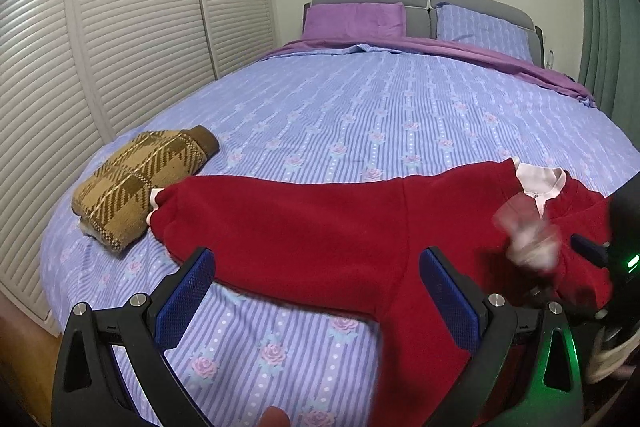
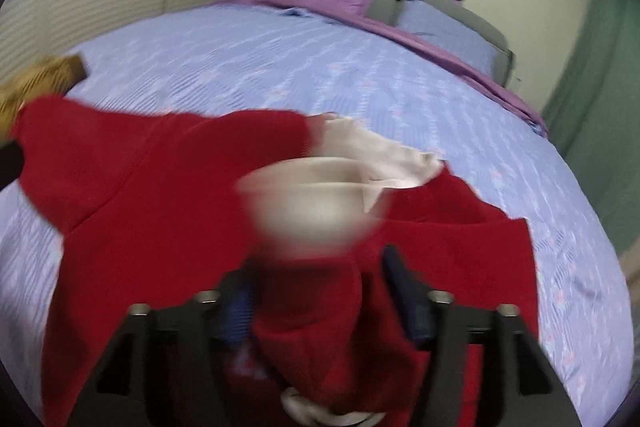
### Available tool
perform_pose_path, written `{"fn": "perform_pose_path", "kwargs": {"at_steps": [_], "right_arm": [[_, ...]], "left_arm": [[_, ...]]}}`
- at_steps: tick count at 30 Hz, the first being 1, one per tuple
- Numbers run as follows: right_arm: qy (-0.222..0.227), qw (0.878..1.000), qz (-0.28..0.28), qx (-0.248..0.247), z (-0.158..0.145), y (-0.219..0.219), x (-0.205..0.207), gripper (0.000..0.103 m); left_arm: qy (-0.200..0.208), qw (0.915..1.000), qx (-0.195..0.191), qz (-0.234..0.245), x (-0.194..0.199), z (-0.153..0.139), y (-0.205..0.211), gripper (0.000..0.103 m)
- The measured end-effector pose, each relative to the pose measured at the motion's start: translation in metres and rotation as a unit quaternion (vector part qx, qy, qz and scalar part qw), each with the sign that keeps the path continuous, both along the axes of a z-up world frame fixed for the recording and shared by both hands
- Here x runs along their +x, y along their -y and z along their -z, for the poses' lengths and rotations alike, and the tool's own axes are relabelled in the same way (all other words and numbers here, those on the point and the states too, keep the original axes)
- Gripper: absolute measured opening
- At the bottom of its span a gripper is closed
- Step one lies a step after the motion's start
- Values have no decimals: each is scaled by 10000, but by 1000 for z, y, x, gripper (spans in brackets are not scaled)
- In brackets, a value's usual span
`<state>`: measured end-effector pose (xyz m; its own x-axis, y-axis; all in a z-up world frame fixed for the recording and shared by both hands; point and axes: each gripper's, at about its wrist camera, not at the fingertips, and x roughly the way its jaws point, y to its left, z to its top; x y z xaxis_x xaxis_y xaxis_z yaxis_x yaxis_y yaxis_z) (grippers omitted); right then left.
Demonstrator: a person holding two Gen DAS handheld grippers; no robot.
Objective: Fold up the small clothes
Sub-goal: 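Lift the cuff with the right tool and fold the sleeve across the body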
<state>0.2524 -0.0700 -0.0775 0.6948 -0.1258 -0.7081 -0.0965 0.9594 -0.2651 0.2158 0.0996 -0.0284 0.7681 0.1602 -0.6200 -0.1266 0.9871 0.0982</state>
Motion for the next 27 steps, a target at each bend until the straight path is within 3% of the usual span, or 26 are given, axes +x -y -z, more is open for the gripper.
{"fn": "perform_pose_path", "kwargs": {"at_steps": [2,5,13,17,22,27], "right_arm": [[-109,9997,-63,-202,5,-12,-1,69],[192,9993,44,-322,0,-14,-11,69],[791,9908,399,1019,-51,50,-28,69],[737,9792,56,1888,-61,72,-36,78],[698,9812,-498,1726,-56,45,-38,78],[675,9821,-226,1746,-58,55,-47,78]], "left_arm": [[23,10000,50,-28,-2,-2,-2,103],[110,9998,149,-98,-5,-8,-6,103],[196,9998,-72,-64,-5,-20,0,103],[118,9996,-249,60,-3,-17,14,103],[119,9999,-90,-20,-4,-17,16,103],[154,9998,-50,-77,-8,-20,4,103]]}}
